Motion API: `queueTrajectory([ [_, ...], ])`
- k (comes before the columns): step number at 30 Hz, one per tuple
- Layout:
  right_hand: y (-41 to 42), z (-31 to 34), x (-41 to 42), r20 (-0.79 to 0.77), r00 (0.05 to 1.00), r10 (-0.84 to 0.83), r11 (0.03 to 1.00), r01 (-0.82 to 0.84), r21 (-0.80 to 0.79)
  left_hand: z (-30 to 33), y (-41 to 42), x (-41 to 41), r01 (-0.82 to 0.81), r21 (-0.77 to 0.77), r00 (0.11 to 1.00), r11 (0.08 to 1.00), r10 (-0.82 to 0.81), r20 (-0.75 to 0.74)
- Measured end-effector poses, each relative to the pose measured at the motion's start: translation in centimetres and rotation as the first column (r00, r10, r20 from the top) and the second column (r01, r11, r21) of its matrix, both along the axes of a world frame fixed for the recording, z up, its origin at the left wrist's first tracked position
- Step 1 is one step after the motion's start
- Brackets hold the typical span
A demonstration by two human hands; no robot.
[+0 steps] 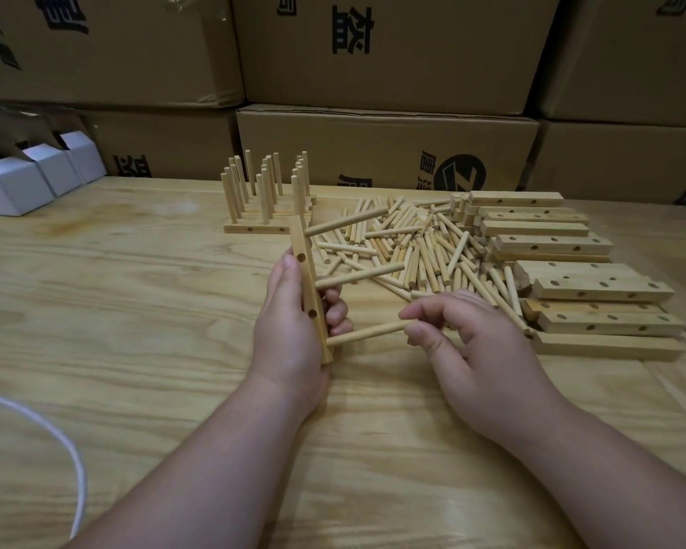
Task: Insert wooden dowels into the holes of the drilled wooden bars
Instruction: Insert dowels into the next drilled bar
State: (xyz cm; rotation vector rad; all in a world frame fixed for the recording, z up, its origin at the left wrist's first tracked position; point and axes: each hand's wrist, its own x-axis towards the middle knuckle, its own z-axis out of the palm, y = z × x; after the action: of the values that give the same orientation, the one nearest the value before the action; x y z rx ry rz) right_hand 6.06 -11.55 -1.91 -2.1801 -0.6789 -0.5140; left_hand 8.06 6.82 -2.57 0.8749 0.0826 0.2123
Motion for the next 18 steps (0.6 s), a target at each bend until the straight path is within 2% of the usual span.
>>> queueTrajectory([
  [4,0.1,0.3,-0.3,-0.039,0.999,0.019,0.999,-0.018,0.041,0.1,-0.1,-0.3,0.03,0.006,0.999,1.0,-0.03,0.021],
  [13,0.2,0.5,-0.5,-0.091,0.996,0.015,0.998,-0.01,0.064,0.1,-0.6,-0.9,-0.047,0.06,0.999,0.997,0.045,0.029],
  [15,0.4,0.2,-0.5,-0.143,0.989,0.026,0.987,-0.003,0.159,0.1,-0.6,-1.0,-0.059,0.072,0.998,0.996,0.057,0.025],
  [18,0.8,0.1,-0.7,-0.301,0.945,0.126,0.902,0.017,0.431,0.0,-0.9,-1.6,-0.07,0.113,0.997,0.991,0.066,0.036],
])
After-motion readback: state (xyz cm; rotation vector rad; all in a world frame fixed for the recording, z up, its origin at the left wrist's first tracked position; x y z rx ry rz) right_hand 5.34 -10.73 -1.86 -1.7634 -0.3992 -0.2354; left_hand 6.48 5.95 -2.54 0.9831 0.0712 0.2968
